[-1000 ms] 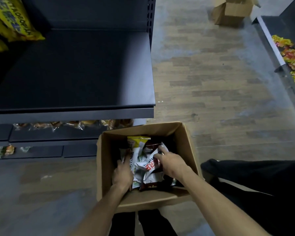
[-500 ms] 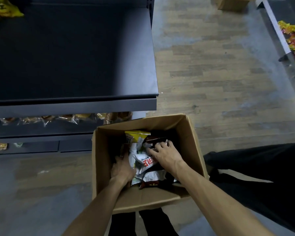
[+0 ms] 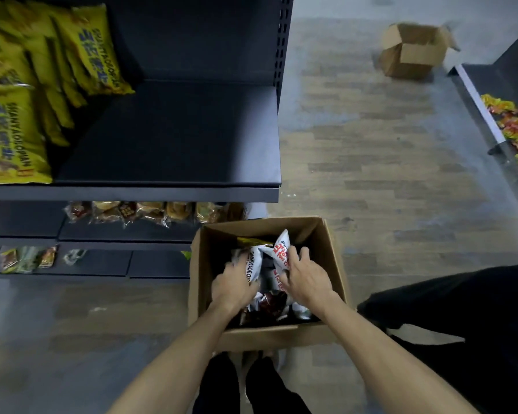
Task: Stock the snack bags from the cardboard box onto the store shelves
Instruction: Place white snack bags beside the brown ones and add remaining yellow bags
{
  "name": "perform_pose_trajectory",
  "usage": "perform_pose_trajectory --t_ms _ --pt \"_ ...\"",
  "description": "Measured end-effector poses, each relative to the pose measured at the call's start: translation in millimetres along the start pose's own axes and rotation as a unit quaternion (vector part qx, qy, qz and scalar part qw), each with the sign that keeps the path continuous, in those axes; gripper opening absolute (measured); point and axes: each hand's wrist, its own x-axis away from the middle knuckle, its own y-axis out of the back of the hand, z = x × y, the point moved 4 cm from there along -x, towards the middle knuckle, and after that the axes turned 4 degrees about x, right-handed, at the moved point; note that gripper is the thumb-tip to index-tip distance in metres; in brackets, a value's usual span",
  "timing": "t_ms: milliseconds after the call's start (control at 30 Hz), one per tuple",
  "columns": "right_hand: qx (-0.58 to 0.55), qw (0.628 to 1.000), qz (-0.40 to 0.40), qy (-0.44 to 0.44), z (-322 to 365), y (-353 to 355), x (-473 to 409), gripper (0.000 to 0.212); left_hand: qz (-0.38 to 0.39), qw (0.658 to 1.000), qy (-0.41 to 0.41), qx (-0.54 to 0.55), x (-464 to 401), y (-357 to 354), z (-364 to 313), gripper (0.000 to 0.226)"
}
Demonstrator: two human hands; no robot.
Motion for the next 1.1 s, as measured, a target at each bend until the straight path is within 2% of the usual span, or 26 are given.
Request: perform_pose_trajectory --t_ms 133,300,400,533,833,1100 --pt "-0.044 0.997 -0.051 -0.038 7 29 28 0.047 -0.06 0.998 -0.034 -0.007 23 25 -2 0.069" --pt "-0.104 0.987 -0.11 -0.059 25 57 59 0.058 -0.128 0.987 -0.09 -0.016 51 60 -3 0.074" --pt "-0.084 0.981 -0.16 -0.069 46 79 88 0.065 -0.197 0.966 -0.151 -0.078 73 87 0 0.072" --pt "-0.095 0.969 -0.209 -0.095 85 115 128 0.063 -0.21 0.962 -0.17 -0.029 113 128 14 0.069" --pt "-0.112 0.934 -0.332 -0.065 191 209 193 0.059 -0.349 0.912 -0.213 -0.025 214 251 59 0.071" --pt "-0.134 0.894 -0.429 -0.001 251 312 219 0.052 -0.453 0.863 -0.217 -0.053 267 366 62 0.07"
